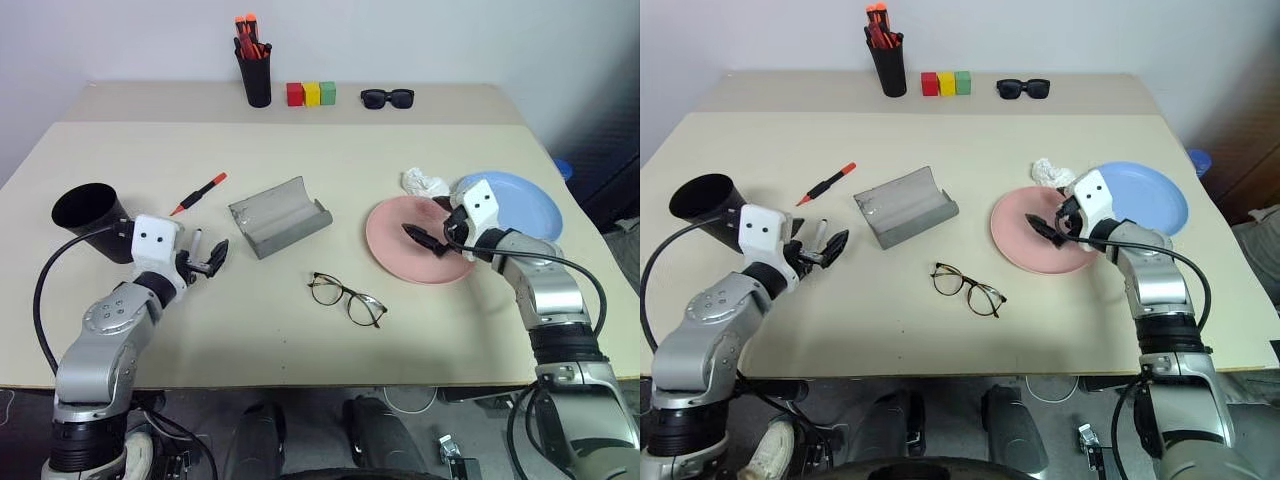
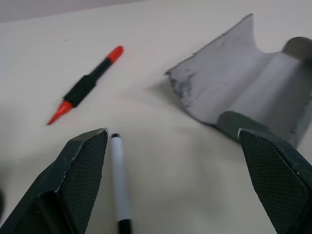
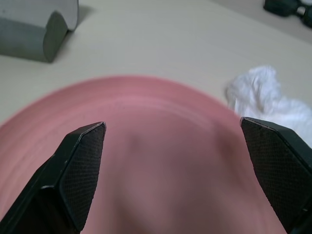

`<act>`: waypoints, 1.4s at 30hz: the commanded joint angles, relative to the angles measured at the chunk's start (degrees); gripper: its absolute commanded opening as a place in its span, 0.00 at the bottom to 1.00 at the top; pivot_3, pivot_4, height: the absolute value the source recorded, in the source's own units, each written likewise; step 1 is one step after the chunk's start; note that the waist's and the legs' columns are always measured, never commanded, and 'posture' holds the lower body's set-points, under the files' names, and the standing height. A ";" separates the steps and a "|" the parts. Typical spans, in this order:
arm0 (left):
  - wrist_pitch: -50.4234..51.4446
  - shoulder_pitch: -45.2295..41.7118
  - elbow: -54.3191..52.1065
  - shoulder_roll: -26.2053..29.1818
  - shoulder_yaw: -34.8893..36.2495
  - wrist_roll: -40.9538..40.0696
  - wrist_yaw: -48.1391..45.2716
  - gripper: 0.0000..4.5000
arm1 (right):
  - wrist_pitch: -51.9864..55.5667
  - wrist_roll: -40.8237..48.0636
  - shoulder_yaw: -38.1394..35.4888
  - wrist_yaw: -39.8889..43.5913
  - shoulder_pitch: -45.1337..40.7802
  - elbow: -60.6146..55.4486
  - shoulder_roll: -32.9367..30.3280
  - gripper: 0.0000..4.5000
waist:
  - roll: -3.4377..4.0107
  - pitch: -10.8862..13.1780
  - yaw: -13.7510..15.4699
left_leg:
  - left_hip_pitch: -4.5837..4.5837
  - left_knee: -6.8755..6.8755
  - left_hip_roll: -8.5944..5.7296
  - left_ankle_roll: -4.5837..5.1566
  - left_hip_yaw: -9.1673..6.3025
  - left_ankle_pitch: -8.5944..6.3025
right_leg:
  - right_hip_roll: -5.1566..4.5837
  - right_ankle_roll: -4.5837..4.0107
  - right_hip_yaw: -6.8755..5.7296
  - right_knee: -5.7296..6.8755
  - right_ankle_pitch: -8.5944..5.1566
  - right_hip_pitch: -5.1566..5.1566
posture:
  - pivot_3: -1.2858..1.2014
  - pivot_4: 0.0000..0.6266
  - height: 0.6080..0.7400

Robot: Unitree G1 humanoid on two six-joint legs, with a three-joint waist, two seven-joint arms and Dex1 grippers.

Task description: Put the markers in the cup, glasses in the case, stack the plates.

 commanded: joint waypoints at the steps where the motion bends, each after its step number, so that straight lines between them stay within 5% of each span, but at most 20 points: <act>1: -1.30 -1.79 -0.47 0.46 0.02 0.53 -0.24 0.98 | -2.07 0.15 -1.28 -0.66 -2.42 -0.09 -0.14 1.00 | 0.02 -0.01 -0.01 | 0.00 0.01 0.00 0.00 0.00 0.00 | 0.01 0.00 0.00 0.00 0.00 0.00 | 0.52 0.24 0.87; 11: -0.07 -4.07 -0.37 -0.27 -1.21 1.39 0.72 0.98 | -4.36 0.05 -0.37 -0.86 -4.34 1.61 1.68 1.00 | 0.02 -0.01 0.06 | 0.00 0.01 0.00 0.00 -0.01 0.00 | 0.02 0.01 0.00 0.01 0.00 0.01 | 0.52 0.24 0.87; 34: 12.90 -7.24 -2.56 -0.99 0.89 1.54 6.94 0.98 | 4.67 1.51 4.08 1.11 1.14 -15.18 3.22 1.00 | 0.02 -0.01 0.06 | 0.00 0.01 0.00 0.00 -0.04 0.00 | 0.02 0.01 -0.01 0.05 0.01 0.02 | 0.52 0.24 0.87; 42: 35.06 -10.72 -2.15 0.58 6.07 0.03 10.39 0.98 | 7.44 2.76 5.61 5.74 2.04 -19.26 1.73 1.00 | 0.01 -0.01 -0.01 | 0.01 0.01 0.00 0.00 -0.07 0.00 | 0.05 0.01 -0.02 0.07 0.00 0.01 | 0.52 0.24 0.87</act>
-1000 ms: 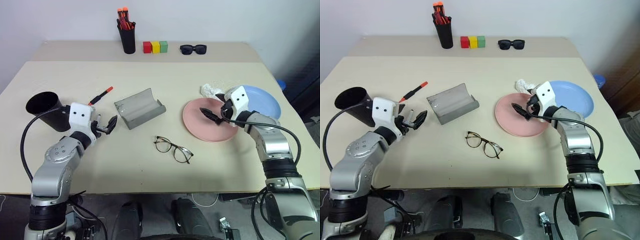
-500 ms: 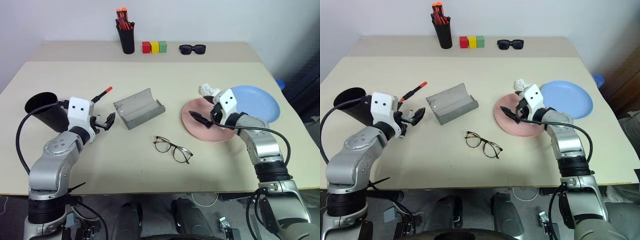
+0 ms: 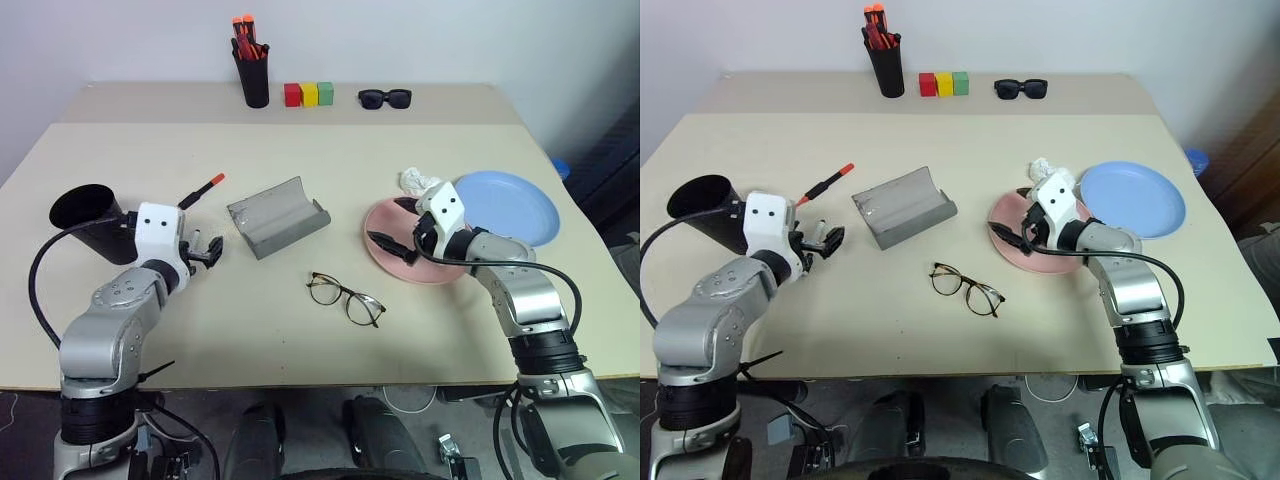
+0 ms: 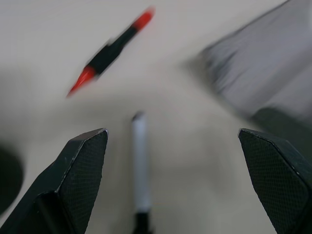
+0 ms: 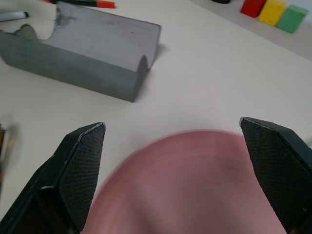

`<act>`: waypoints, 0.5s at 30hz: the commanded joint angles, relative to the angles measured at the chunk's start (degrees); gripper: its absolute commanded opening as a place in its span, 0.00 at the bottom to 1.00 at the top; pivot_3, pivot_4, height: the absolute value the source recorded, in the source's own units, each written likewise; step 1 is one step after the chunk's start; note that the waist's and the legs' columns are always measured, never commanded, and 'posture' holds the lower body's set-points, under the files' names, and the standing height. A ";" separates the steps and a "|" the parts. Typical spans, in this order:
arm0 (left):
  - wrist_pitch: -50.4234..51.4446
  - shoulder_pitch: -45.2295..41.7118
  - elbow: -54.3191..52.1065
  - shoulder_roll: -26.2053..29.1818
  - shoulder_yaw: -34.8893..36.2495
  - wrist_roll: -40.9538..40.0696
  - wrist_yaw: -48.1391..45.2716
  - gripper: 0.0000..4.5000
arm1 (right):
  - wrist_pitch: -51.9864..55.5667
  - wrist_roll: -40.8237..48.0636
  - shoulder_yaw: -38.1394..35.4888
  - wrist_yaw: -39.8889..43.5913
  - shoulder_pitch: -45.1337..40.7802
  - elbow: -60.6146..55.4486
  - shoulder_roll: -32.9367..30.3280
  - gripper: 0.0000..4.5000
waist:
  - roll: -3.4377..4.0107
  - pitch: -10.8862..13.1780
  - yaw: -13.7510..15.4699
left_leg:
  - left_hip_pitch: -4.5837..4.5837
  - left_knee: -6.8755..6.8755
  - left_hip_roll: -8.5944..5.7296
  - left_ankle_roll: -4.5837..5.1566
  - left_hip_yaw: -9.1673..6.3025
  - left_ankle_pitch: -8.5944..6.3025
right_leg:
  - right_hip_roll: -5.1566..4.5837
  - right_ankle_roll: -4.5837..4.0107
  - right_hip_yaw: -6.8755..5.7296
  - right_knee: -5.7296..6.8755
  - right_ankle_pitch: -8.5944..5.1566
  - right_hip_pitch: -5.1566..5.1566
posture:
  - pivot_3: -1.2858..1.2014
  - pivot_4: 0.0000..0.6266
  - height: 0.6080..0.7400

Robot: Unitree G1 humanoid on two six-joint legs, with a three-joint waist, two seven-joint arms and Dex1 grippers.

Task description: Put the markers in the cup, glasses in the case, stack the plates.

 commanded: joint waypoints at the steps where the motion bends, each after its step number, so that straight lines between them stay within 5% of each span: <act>1: 13.06 -3.83 -0.93 2.26 2.46 -0.20 1.21 0.98 | 1.96 2.47 1.03 4.38 1.02 -6.10 -2.41 1.00 | -0.01 0.00 0.18 | -0.01 0.01 0.00 0.00 -0.01 0.00 | 0.00 0.00 -0.01 0.00 0.00 0.00 | 0.52 0.24 0.87; 11: 24.71 -9.59 5.05 3.72 0.47 1.49 0.65 0.98 | 6.46 5.08 6.20 11.49 5.93 -16.75 -6.05 1.00 | -0.03 -0.02 0.15 | 0.03 0.02 -0.03 -0.01 -0.08 0.00 | 0.00 0.00 -0.04 0.03 -0.01 0.02 | 0.52 0.24 0.87; 15: 23.70 -10.48 7.89 3.86 -0.37 1.93 -0.12 0.68 | 6.38 4.46 7.17 9.82 7.07 -17.99 -5.21 1.00 | -0.04 -0.04 0.16 | 0.07 0.03 -0.03 -0.04 -0.09 0.03 | 0.00 0.00 -0.04 0.04 -0.01 0.06 | 0.52 0.24 0.87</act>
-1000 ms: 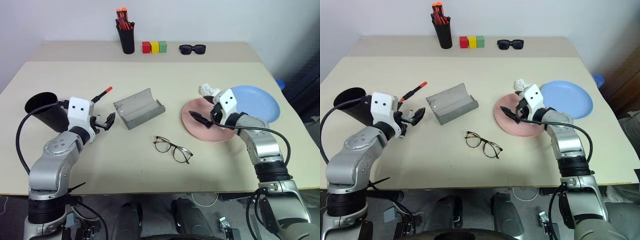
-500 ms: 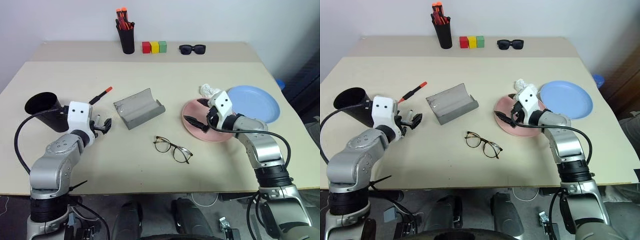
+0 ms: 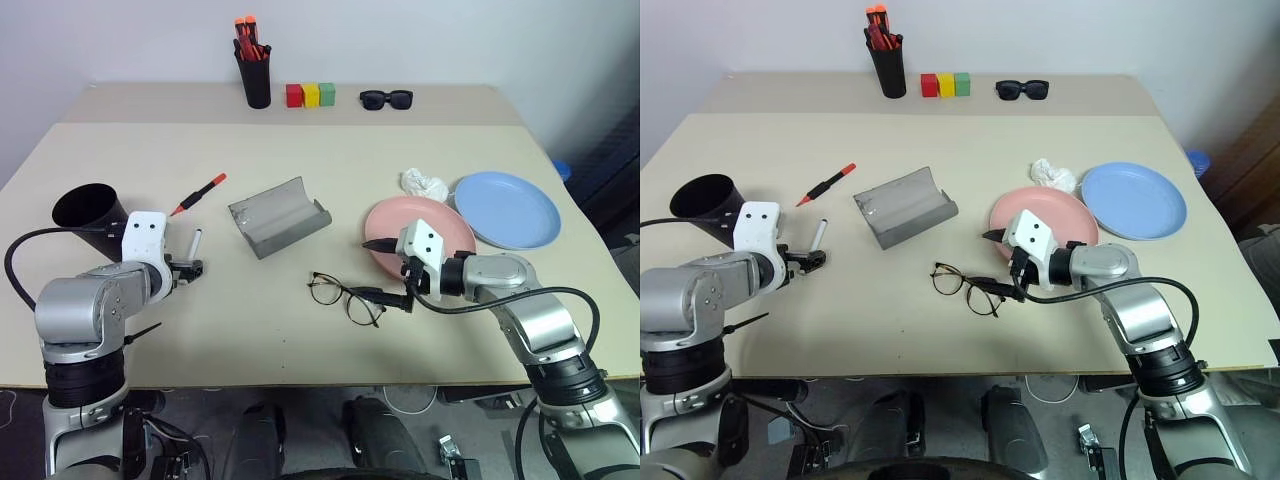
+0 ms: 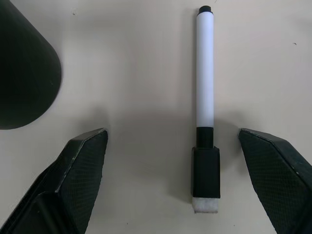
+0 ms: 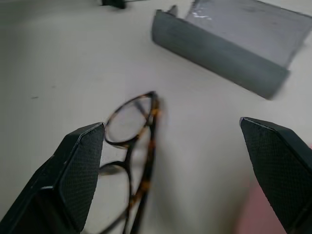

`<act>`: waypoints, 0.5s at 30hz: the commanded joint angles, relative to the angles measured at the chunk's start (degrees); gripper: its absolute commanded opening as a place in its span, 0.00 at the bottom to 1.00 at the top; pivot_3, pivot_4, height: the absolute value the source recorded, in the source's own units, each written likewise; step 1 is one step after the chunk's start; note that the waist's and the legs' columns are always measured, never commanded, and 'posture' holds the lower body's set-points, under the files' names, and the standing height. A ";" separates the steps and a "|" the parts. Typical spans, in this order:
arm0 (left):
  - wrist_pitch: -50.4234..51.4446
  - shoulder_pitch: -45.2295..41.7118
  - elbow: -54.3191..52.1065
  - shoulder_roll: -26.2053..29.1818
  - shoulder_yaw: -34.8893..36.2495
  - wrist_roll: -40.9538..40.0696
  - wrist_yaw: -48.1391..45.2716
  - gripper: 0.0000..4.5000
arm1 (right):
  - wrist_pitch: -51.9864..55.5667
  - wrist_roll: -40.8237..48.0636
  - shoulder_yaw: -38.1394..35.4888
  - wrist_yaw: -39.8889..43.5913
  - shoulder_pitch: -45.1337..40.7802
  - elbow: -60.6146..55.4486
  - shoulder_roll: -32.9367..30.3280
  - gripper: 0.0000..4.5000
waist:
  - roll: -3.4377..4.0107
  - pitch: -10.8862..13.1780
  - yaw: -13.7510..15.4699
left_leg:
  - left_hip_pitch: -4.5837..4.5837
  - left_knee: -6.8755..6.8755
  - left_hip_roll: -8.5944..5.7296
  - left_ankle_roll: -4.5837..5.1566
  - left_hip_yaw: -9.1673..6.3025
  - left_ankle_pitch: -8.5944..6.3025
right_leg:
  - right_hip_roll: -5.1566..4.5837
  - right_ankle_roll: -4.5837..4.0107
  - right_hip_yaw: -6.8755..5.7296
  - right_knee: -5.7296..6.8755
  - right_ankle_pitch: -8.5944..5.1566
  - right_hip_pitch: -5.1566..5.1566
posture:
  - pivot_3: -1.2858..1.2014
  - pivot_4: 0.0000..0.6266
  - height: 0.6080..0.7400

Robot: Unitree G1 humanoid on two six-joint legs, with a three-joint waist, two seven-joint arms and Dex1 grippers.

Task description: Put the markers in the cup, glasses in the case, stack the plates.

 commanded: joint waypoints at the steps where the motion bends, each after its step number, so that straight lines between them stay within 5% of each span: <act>1: -0.44 -0.34 2.68 0.51 -0.88 1.23 -0.16 0.57 | -0.19 0.07 0.33 -1.54 0.65 -2.87 0.72 1.00 | 0.00 -0.01 -0.01 | 0.03 0.00 0.00 0.00 0.00 0.00 | 0.00 0.00 0.00 0.00 0.00 0.03 | 0.52 0.24 0.87; 6: -5.82 -0.59 3.09 0.10 -1.77 1.87 -0.57 0.01 | -0.31 -0.40 1.29 -3.24 1.06 -3.41 1.42 1.00 | 0.02 -0.02 -0.04 | 0.10 0.00 0.00 0.00 0.01 0.00 | 0.00 -0.01 0.01 0.03 0.00 0.06 | 0.52 0.24 0.87; 15: -44.74 -1.74 -1.00 -5.21 3.05 4.40 1.67 0.01 | -4.76 -6.91 3.01 -17.33 -3.77 2.33 13.01 1.00 | -0.07 0.02 0.11 | 0.00 0.00 0.01 -0.04 0.04 0.02 | -0.03 -0.02 0.01 0.02 0.01 0.00 | 0.52 0.24 0.87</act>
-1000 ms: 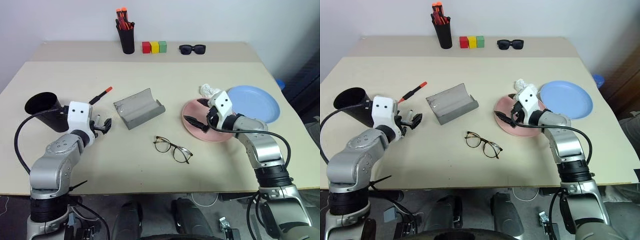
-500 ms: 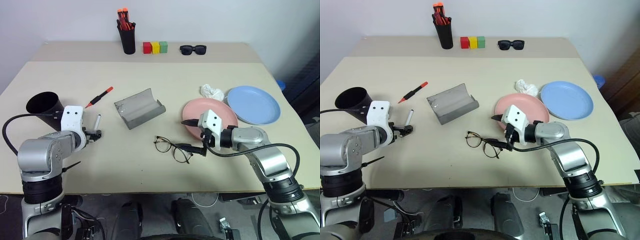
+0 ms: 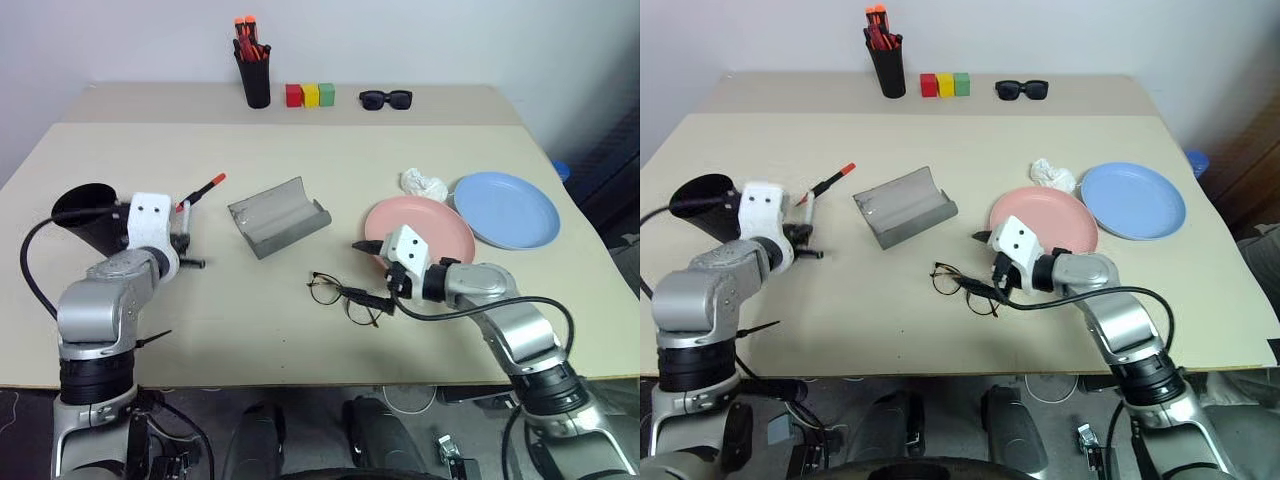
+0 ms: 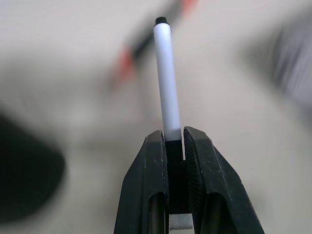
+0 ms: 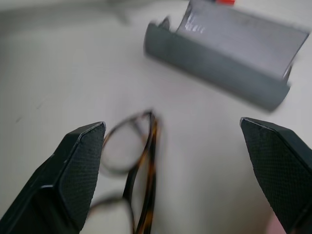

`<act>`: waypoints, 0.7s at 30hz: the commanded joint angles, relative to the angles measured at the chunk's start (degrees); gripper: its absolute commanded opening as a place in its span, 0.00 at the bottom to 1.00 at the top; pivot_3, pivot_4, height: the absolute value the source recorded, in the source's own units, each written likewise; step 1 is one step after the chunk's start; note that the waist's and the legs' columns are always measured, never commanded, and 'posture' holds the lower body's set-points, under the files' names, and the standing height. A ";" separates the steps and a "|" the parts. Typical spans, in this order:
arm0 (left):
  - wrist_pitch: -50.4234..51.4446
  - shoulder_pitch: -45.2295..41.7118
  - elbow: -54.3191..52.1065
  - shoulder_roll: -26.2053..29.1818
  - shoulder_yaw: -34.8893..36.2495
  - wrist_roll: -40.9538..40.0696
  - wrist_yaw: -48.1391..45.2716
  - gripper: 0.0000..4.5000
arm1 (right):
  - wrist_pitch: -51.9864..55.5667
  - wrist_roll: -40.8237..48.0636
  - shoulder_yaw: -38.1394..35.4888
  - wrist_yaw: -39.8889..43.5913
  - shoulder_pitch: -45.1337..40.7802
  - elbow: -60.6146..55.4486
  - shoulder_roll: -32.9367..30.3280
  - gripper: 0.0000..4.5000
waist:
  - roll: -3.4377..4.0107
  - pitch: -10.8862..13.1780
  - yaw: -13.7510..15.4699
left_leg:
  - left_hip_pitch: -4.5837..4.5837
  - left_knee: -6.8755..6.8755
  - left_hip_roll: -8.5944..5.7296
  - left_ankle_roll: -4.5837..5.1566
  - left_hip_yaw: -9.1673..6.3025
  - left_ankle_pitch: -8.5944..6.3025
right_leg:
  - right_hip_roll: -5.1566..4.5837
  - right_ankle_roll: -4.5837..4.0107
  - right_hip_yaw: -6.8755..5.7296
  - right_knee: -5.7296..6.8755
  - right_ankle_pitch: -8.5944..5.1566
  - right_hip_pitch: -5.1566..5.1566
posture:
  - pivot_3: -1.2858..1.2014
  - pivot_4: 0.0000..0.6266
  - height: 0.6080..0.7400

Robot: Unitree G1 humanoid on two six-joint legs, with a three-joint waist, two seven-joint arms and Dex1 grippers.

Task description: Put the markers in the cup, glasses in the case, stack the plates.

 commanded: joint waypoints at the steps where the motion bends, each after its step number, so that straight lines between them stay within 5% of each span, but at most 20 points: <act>1: -13.97 -3.72 -2.91 -2.70 5.90 0.04 2.92 0.01 | -3.54 -2.20 -0.76 -8.51 -3.32 2.18 6.96 1.00 | -0.01 0.00 0.04 | 0.00 0.00 0.00 0.00 0.00 0.00 | -0.01 0.00 0.00 0.00 0.00 0.00 | 0.52 0.24 0.87; 8: -30.29 -4.57 1.36 -1.84 7.98 10.15 13.26 0.01 | -7.53 2.50 1.14 -6.54 -5.43 4.59 16.77 1.00 | 0.01 -0.02 -0.07 | -0.06 -0.02 0.00 0.01 0.03 0.00 | -0.01 0.03 0.00 -0.03 0.01 -0.04 | 0.52 0.24 0.87; 21: -37.90 -0.02 5.63 -3.82 11.64 12.38 18.70 0.01 | -8.74 2.70 4.33 -4.71 -6.66 7.27 21.46 1.00 | -0.08 -0.08 -0.03 | -0.07 0.01 0.01 0.01 0.00 0.00 | -0.01 0.06 -0.07 0.01 0.03 -0.03 | 0.52 0.24 0.87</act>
